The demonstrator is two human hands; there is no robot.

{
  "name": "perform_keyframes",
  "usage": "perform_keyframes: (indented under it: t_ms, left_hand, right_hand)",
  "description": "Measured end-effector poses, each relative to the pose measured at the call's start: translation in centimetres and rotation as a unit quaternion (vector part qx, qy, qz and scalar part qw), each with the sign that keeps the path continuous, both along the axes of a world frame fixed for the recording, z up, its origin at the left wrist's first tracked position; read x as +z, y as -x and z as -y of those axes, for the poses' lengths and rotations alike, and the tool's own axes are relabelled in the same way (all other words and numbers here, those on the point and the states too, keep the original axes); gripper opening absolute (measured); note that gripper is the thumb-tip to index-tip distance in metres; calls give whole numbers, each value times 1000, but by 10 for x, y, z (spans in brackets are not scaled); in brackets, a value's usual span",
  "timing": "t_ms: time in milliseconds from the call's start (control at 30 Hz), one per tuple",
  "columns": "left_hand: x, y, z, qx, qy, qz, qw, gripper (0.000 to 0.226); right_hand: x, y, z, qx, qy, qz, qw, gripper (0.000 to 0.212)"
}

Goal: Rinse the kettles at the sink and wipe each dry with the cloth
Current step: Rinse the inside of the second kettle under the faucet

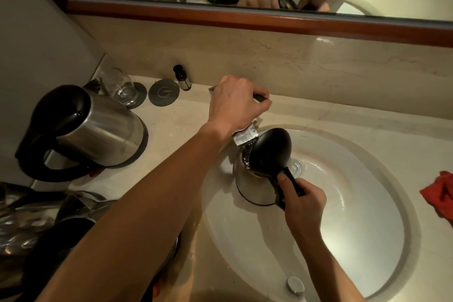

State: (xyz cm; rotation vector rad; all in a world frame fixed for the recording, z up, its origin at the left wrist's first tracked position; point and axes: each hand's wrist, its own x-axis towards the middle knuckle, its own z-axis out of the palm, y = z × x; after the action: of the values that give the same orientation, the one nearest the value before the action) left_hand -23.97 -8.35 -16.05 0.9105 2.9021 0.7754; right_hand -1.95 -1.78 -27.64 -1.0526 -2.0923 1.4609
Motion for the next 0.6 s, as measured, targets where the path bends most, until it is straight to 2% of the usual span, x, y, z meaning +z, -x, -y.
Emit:
perform_keyframes:
  t_ms: [600]
  left_hand:
    - [-1,0,0,-1,10,0,1000,21]
  right_hand:
    - [-3,0,-1,-3,-9,1,1000,70]
